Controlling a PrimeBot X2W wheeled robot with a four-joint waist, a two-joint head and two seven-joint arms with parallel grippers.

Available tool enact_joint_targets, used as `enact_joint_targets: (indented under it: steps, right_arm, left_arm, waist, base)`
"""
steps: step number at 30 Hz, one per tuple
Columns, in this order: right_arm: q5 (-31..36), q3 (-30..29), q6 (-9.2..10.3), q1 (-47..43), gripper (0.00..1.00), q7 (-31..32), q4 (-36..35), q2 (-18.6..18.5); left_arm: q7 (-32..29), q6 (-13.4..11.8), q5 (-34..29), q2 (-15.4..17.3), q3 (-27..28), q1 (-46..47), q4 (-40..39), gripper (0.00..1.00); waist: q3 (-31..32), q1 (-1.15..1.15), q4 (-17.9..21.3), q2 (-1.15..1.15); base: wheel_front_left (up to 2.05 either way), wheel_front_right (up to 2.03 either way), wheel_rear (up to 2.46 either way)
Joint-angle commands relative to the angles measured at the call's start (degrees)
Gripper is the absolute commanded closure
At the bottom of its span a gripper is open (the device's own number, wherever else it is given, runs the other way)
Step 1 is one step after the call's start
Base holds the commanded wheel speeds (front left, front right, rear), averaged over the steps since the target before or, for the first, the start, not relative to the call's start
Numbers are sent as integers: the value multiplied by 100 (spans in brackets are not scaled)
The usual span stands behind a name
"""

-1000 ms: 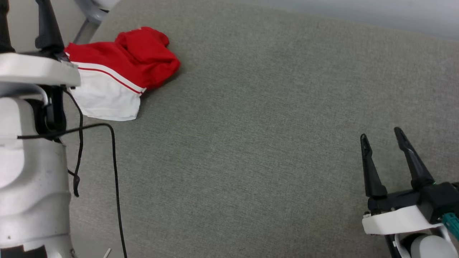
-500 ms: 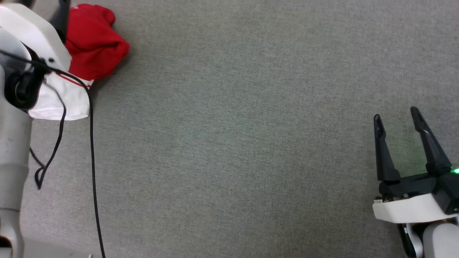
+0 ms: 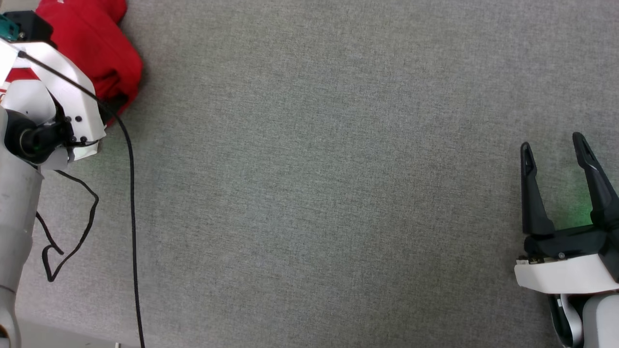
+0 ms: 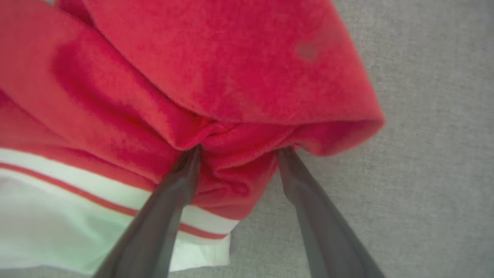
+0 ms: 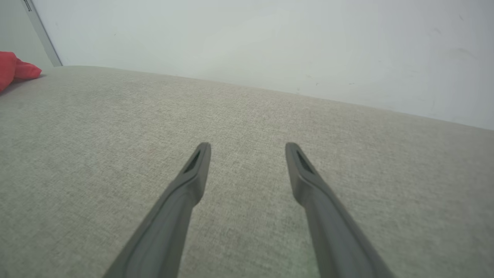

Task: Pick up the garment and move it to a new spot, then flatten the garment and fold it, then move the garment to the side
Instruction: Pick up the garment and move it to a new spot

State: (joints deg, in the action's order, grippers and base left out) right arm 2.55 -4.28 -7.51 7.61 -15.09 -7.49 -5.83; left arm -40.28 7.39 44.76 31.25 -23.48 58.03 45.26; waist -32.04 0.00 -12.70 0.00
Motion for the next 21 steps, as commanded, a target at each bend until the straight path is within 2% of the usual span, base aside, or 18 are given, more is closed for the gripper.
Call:
enact_joint_targets:
  steps: [1,8,9,11,15,21]
  right_arm:
    - [-4,1,4,85,0,-12,-4,-34]
    - [-29,-24,4,114,0,-12,50,3]
    - [-36,-22,4,114,0,-11,69,13]
    - [-56,-21,4,111,0,-12,93,36]
    - [-136,-22,4,64,0,-12,179,102]
    - [-208,18,4,-82,0,-12,350,206]
  left_arm:
    - [-201,2,37,-168,-154,-115,247,0]
    - [-293,3,147,-385,-524,-224,640,0]
    - [-246,5,179,-353,-554,-206,618,69]
    - [-67,7,155,-209,-632,-126,527,100]
    - [331,6,147,84,-795,118,212,100]
    - [663,6,313,267,-1269,267,-485,100]
  waist:
    - [-49,0,18,0]
    - [-68,0,22,0]
    - [-46,0,23,0]
    - [28,0,23,0]
    - [290,0,10,0]
    - [839,0,-61,0]
  base:
    - [0,0,0]
    - [0,0,0]
    - [0,0,0]
    - [0,0,0]
    - [0,0,0]
    - [0,0,0]
